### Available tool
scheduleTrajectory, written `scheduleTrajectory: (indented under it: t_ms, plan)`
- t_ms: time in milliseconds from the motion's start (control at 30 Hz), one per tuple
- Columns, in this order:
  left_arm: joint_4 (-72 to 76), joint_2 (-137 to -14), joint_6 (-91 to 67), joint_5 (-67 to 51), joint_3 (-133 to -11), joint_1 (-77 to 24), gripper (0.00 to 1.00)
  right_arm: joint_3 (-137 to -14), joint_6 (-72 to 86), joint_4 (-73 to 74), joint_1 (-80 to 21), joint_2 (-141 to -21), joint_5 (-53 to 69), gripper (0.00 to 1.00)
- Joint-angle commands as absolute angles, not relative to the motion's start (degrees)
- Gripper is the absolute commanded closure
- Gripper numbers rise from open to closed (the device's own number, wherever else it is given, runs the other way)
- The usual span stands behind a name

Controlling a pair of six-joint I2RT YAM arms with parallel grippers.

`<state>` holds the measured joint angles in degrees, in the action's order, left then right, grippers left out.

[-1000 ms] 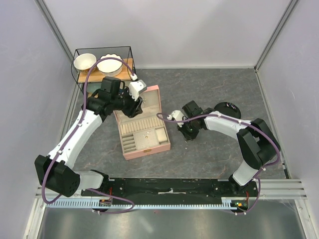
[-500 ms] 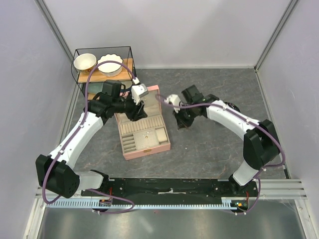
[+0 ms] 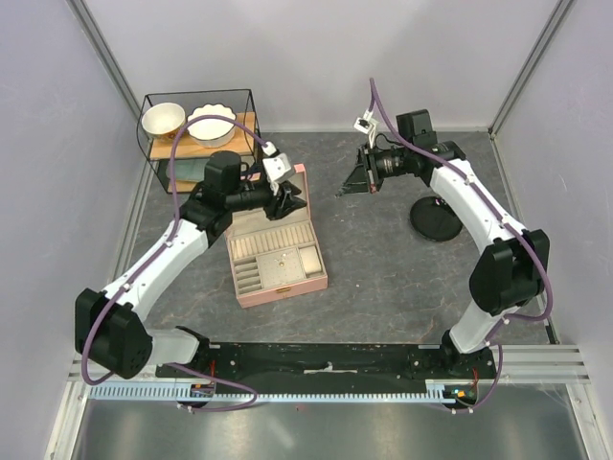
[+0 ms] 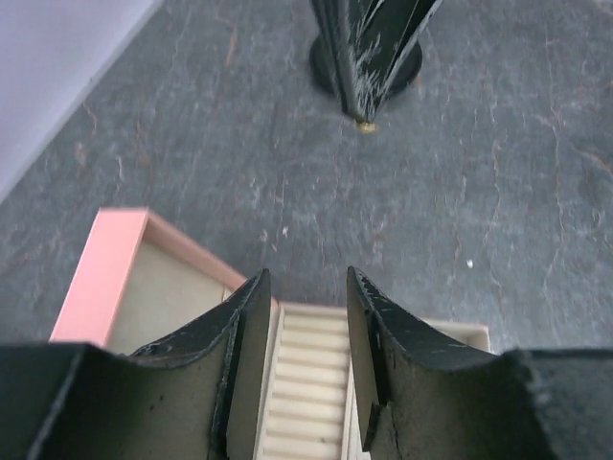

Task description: Organize the mixed jewelry

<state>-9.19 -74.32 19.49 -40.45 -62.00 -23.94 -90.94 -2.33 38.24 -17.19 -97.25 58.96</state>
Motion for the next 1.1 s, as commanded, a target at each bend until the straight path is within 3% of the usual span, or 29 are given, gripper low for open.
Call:
scheduleTrajectory:
  t_ms: [0,500,1067]
  plan:
    - [5.08,-77.07,17.05,-35.36,-61.43,-28.54,0.56,-92.11,9.90,28.14,-17.23,-98.43,69.52,1.00]
    - [13.88,-77.52,18.46,-20.14,-57.83,-35.86,0.58,-92.02,23.29,15.64,-15.82,-102.92,72.86,1.00]
    - [13.36,-75.15,14.15,-22.85,-60.64,-35.77,0.60,-89.47,27.50,10.46,-15.21,-103.36,75.49,1.00]
